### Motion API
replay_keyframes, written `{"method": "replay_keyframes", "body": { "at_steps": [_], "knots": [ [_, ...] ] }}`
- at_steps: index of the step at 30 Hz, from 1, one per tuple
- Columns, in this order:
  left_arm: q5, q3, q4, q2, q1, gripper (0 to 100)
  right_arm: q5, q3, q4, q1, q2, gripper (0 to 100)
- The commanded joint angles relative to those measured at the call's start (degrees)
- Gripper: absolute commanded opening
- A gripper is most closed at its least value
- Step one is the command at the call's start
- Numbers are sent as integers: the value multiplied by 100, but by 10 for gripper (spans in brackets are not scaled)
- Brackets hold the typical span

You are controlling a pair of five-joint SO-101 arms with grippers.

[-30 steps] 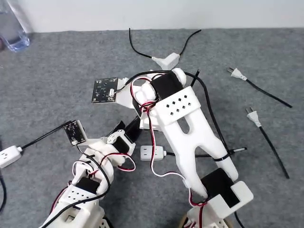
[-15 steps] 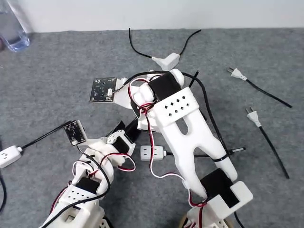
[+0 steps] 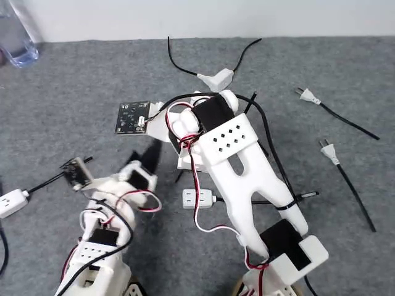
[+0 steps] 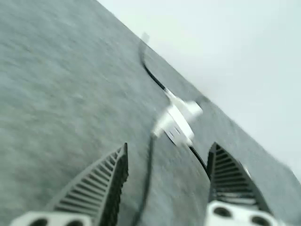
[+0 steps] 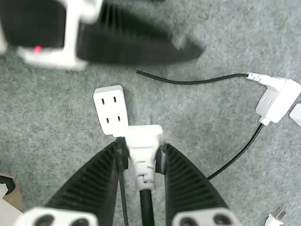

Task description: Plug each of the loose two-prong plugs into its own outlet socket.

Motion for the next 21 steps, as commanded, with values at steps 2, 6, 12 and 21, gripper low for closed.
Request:
{"method": "replay_keyframes", "body": {
  "at_steps": [2, 6, 12, 21],
  "knots": [
    [-18, -40, 316, -53, -993, 261, 79, -299, 251, -31, 31, 7],
    [-510, -40, 949, -53, -1574, 261, 220, 123, 224, -40, 242, 7],
    [-1802, -40, 1284, -53, -1749, 261, 237, 422, 127, -13, 611, 8],
    [-2110, -40, 1310, -53, -1749, 261, 246, 1705, -998, -13, 690, 8]
  ]
}}
